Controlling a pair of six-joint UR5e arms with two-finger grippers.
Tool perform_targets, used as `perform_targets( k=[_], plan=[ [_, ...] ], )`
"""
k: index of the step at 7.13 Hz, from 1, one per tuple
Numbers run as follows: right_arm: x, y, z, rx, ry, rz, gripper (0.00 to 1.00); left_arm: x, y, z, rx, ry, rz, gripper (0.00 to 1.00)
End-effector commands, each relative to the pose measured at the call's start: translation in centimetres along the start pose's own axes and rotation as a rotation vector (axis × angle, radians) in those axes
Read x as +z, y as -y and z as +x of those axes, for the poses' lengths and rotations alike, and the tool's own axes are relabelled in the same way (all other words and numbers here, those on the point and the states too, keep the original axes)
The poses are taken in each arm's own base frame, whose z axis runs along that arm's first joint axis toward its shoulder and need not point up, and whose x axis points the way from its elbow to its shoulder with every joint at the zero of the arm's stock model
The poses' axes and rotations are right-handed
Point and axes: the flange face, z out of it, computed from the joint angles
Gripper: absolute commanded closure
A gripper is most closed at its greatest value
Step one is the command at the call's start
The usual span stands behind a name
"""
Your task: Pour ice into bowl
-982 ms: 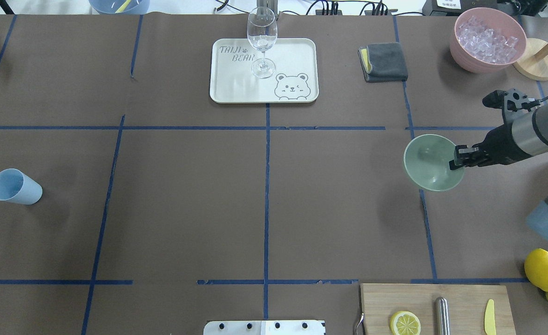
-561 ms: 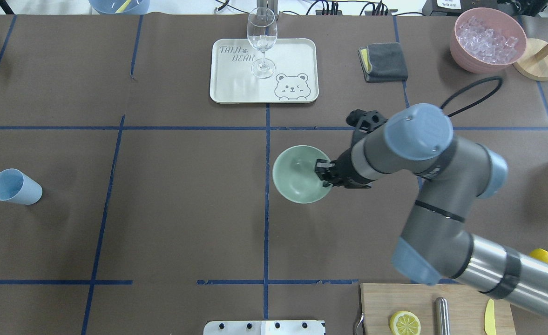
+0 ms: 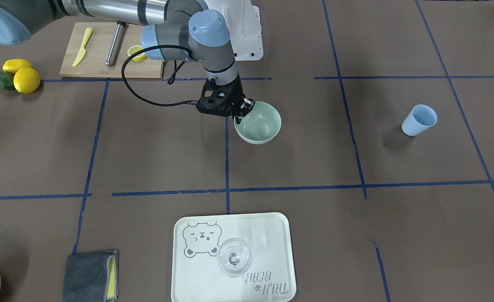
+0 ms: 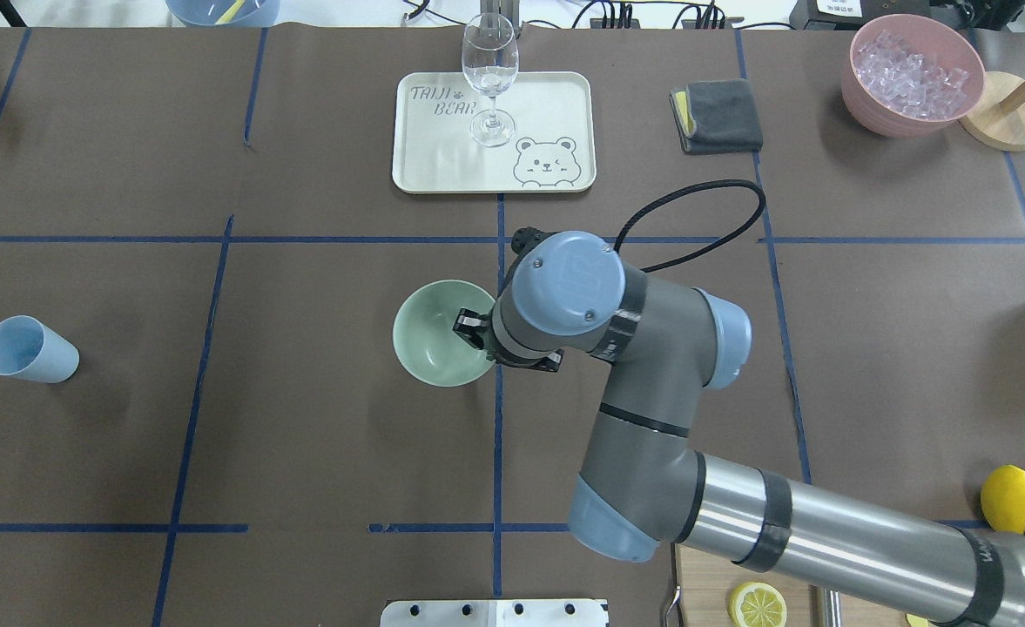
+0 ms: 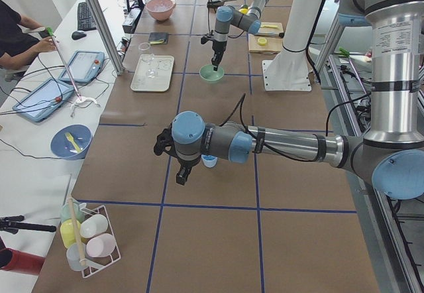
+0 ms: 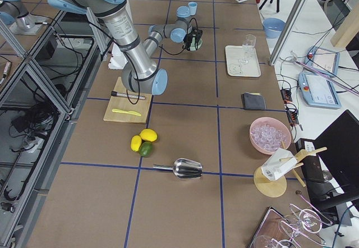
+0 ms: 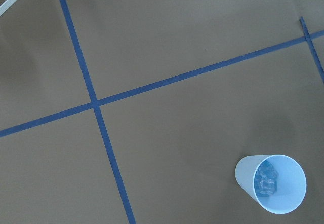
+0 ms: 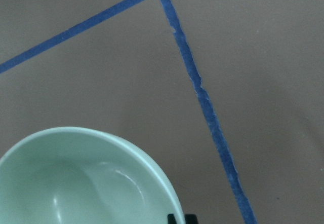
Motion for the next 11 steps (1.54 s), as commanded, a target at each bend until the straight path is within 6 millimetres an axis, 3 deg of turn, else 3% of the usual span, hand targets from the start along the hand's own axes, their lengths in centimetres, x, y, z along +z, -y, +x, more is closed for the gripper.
perform_targets(
  k=[1, 4, 5, 6, 8, 9, 10, 11],
  plan=[
    [0.7, -0.2, -0.9, 0.024, 0.004, 0.01, 1.0, -0.1, 0.1, 0.2, 0.003, 0.0, 0.004, 0.0],
    [2.8, 0.1, -2.4, 0.083, 0.032, 0.013, 0.81, -0.2, 0.1, 0.2, -0.008, 0.001, 0.004, 0.0],
    [2.8, 0.1, -2.5, 0.088, 0.04, 0.011, 0.66, -0.2, 0.1, 0.2, -0.008, 0.001, 0.004, 0.0],
    [3.3, -0.2, -2.3, 0.157, 0.033, 0.022, 0.01, -0.2, 0.1, 0.2, -0.008, 0.001, 0.004, 0.0],
    [2.2, -0.5, -2.7, 0.136, 0.055, 0.018, 0.0, -0.3, 0.2, 0.3, 0.001, 0.0, 0.008, 0.0],
    [0.6, 0.0, -2.4, 0.13, 0.075, 0.015, 0.0, -0.5, 0.4, 0.6, 0.029, 0.004, 0.033, 0.0],
    [-1.7, 2.5, 0.0, 0.146, 0.089, -0.012, 0.0, -0.5, 0.6, 0.8, 0.012, 0.004, 0.041, 0.0],
    [-5.0, 5.6, 3.5, 0.15, 0.108, -0.034, 0.0, 0.5, 1.5, 3.0, -0.004, -0.003, 0.058, 0.0]
  ],
)
